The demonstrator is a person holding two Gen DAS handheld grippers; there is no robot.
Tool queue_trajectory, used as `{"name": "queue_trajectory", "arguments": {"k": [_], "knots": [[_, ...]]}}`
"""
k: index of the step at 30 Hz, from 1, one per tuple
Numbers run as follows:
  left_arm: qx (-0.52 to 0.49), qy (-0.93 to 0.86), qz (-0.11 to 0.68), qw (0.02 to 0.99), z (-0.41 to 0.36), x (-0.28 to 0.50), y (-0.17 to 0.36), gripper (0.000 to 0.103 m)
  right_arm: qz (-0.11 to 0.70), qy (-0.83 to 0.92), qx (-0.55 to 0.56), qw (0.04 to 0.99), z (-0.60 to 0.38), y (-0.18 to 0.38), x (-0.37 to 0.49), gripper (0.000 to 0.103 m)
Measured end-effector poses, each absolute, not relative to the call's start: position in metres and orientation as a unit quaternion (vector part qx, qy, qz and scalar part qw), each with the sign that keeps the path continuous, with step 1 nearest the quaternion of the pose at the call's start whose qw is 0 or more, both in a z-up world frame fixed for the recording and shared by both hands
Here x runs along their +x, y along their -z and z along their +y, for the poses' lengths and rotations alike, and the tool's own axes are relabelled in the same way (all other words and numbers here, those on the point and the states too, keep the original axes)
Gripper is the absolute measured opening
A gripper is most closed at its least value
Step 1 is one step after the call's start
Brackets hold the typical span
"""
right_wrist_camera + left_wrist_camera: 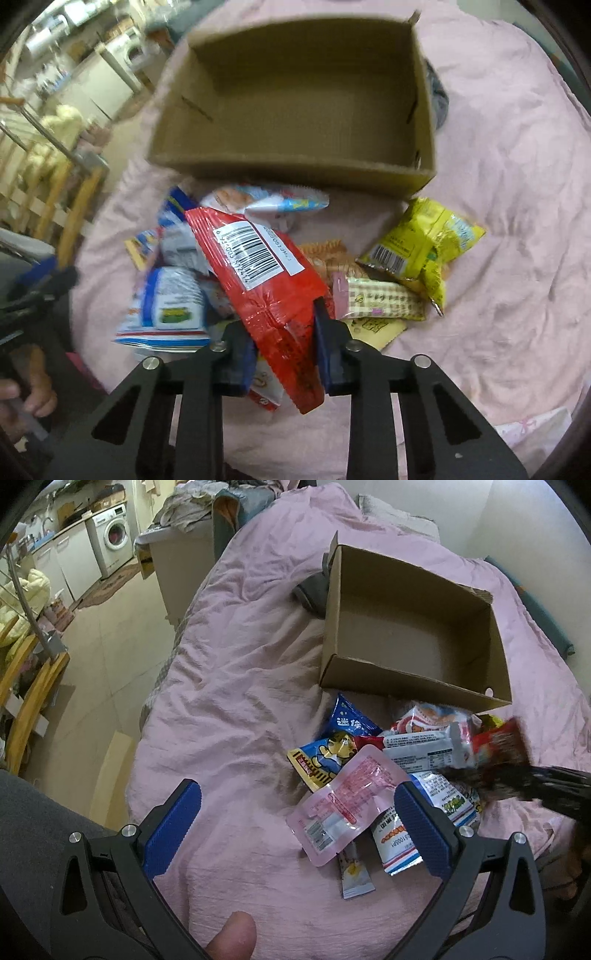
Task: Organize snacks
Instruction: 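Grasp the red chip bag with the right gripper, then grasp the pink candy pack with the left gripper while the right gripper holds the red bag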
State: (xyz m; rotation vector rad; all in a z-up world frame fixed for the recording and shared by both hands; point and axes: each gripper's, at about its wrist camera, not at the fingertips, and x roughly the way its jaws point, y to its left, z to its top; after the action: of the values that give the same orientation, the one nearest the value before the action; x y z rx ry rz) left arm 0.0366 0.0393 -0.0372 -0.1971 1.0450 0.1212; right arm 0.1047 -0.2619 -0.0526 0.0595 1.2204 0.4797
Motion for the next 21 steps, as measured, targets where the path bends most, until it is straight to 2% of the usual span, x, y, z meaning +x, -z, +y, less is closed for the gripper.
{"name": "queue_trajectory", "arguments": {"k": [8, 14, 21], "knots": [[-0.119, -0.075, 0.543, 0.828, 0.068, 0.069, 0.042, 0.103, 0.475, -0.261, 0.203, 0.815, -0.319, 0.017, 0.102, 0.026], [-0.138, -0.063, 0.610, 0.778, 0.080, 0.090, 0.073, 0.103, 0.477, -0.227, 0.222, 0.820, -0.328, 0.030, 0.108, 0.026], [-0.049, 0.024, 0.671, 0.740, 0.036, 0.092, 0.101, 0.102, 0.488, -0.223, 0.215, 0.816, -0.317, 0.035, 0.110, 0.026]]}}
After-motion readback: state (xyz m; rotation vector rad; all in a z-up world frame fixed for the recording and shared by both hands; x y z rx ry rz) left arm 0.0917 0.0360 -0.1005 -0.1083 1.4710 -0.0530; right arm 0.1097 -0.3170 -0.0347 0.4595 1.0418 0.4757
